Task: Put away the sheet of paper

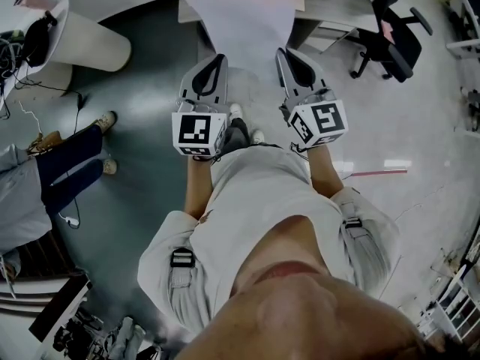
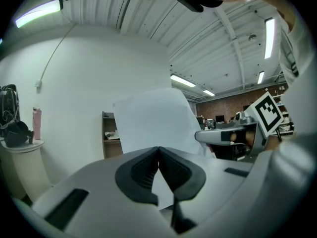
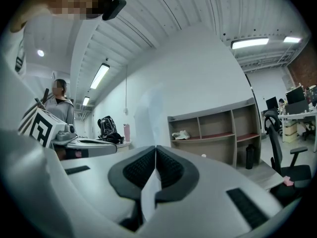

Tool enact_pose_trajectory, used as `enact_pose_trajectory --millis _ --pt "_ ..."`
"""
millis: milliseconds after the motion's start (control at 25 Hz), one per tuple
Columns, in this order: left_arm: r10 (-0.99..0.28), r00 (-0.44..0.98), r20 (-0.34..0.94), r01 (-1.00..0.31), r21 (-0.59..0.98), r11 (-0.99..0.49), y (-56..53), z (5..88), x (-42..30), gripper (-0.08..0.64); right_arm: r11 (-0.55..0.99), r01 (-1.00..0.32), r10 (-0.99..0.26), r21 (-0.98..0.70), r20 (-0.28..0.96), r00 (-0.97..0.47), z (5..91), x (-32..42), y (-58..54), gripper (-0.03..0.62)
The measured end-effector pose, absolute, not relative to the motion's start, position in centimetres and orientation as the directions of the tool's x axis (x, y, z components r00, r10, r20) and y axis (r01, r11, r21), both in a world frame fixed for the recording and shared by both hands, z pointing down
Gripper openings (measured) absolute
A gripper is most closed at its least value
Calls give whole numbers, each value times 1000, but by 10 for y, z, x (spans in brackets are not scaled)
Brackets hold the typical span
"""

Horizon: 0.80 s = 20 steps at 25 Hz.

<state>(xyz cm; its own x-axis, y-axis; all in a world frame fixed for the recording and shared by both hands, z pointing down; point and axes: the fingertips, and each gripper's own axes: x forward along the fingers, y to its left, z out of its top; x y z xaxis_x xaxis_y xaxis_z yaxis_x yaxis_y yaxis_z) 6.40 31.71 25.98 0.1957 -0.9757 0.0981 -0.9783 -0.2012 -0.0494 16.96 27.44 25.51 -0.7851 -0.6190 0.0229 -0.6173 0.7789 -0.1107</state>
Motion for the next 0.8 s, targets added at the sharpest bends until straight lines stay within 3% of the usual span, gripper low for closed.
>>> enact_pose_trajectory --millis 800 --pt "-960 268 76 -962 -39 -271 228 250 -21 21 741 -667 -667 -79 31 -745 241 85 195 21"
